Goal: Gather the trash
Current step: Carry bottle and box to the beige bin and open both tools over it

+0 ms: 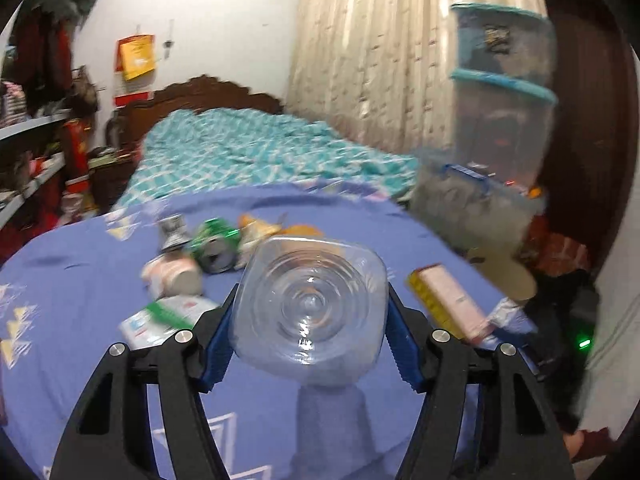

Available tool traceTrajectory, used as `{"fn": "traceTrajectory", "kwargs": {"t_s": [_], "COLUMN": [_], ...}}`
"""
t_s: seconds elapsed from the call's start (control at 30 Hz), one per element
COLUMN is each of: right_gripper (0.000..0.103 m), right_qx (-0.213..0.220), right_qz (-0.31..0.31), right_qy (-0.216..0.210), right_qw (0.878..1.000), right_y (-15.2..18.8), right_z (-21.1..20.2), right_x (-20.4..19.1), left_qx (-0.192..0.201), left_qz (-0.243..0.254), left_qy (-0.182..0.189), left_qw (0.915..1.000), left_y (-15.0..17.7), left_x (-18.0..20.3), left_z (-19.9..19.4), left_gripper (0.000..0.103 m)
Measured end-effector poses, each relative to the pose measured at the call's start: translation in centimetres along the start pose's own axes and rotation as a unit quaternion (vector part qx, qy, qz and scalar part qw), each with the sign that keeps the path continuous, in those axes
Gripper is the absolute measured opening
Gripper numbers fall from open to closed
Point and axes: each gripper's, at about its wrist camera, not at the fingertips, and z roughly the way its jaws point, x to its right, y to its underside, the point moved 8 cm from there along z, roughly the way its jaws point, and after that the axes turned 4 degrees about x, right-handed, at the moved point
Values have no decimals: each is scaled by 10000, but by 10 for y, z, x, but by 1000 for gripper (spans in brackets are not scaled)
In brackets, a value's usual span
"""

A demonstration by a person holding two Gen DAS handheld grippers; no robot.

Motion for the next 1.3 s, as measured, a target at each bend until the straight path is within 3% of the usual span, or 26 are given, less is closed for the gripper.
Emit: {"fn": "traceTrajectory", "kwargs": {"t_s": [0.27, 0.3, 0.37, 0.43, 0.5, 0.53, 0.73, 0.83, 0.97, 1.17, 1.3], "right_gripper": [61, 61, 61, 61, 61, 61, 61, 61, 61, 61, 61], "right_qx": [-318, -337, -355, -364, -377, -374, -98, 6, 133, -1, -192], "right_qz": [291, 311, 327, 306, 296, 297, 424, 551, 846, 1364, 1639], "right_qy": [-96, -116, -168, -190, -204, -201, 106, 404, 983, 1753, 1937], "right_qw": [9990, 9989, 9987, 9987, 9986, 9987, 9990, 9977, 9915, 9750, 9671], "right_y": [16, 18, 19, 20, 20, 20, 7, 1, -6, -3, -2], "right_z": [10, 11, 12, 13, 14, 14, 6, 4, -4, -13, -5], "right_x": [10, 8, 5, 2, 0, 0, 26, 55, 117, 214, 257], "left_qx": [95, -74, -378, -516, -599, -639, -728, -620, -470, -825, -877], "left_qz": [539, 572, 498, 287, 50, 7, 18, 108, 434, 542, 627], "left_qy": [-49, -59, -134, -50, 115, 222, 522, 933, 1557, 2375, 2590], "left_qw": [9985, 9983, 9980, 9982, 9981, 9977, 9960, 9937, 9857, 9664, 9598], "left_y": [-1, 3, 11, 15, 16, 17, 6, -13, -42, -62, -68], "left_x": [30, 31, 26, 22, 16, 16, 34, 67, 138, 253, 319], "left_z": [11, 17, 29, 36, 42, 45, 62, 73, 107, 186, 235], "left_gripper": [65, 68, 89, 91, 84, 67, 65, 64, 64, 64, 64]}}
